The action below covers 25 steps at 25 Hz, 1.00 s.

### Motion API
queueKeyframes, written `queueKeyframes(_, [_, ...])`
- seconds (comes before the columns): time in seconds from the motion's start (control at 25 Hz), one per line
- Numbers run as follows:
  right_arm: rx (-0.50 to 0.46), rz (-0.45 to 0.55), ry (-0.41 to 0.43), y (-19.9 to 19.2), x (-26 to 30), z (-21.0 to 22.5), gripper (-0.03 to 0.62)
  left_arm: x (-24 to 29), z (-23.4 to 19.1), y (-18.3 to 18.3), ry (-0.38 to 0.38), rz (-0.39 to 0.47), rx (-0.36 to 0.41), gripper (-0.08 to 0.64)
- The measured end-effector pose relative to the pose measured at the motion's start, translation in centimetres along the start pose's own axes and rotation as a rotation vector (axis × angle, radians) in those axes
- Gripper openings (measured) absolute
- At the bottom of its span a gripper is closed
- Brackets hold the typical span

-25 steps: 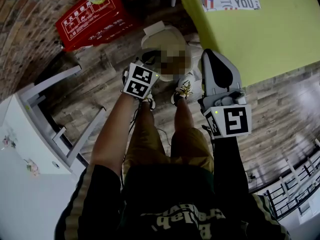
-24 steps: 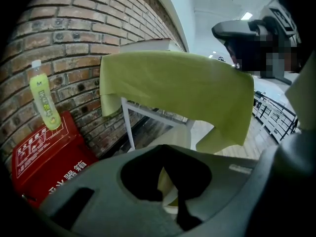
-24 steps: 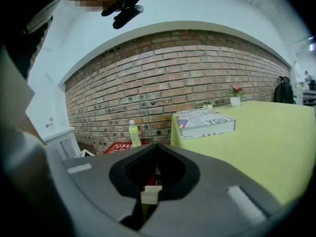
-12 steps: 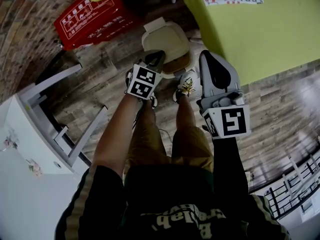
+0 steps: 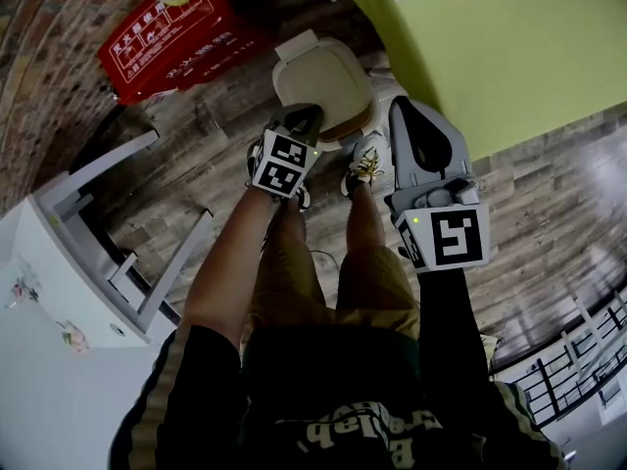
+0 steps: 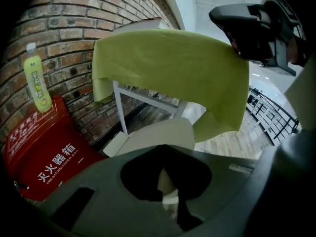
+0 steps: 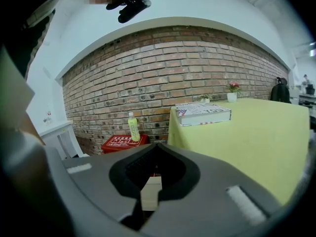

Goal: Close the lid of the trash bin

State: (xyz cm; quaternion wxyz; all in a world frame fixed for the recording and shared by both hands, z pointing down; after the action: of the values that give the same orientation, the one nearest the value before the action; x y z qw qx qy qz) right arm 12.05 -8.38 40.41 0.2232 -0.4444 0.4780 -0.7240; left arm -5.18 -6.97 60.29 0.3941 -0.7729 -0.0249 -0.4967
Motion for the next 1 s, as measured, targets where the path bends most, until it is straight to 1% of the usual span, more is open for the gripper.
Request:
queueKeyframes(0.2, [-0.013, -0.015, -0.001, 0.1, 0.3, -0.3, 0.014, 0.8, 0.3, -0.8, -0.008, -0.031, 0.006, 0.008])
queueKeyframes(0.44, [0.011, -0.026, -0.003, -0.6, 0.7, -0.6, 0.014, 1.8, 0.4, -2.2, -0.023, -0.059, 0.003, 0.008])
queueKeyframes(0.72, [0.064, -0.037, -0.013, -1.8, 1.2, -0.8, 0.014, 3.2, 0.3, -3.5, -0.037, -0.092, -0.005, 0.008])
queueKeyframes(0.84, [0.092, -0.036, -0.032, -2.0, 1.3, -0.6, 0.014, 3.5, 0.4, -3.9, -0.046, -0.108, 0.01, 0.008])
queueKeyframes(1.0, [0.094, -0.042, -0.045, -2.3, 1.5, -0.4, 0.014, 4.3, 0.6, -4.5, -0.058, -0.132, 0.028, 0.008])
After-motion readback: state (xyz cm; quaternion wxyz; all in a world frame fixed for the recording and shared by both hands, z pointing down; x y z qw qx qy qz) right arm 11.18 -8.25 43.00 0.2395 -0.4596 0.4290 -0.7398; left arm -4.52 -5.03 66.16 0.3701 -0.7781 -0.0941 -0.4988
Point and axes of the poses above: the fingertips, and each gripper's own axes: x forward along the fingers, z to its right, y out of its top, the point moved 8 cm from there along -x, backward along the fingers, and after that the axes turned 2 degrees about -z, right-handed, at the moved point
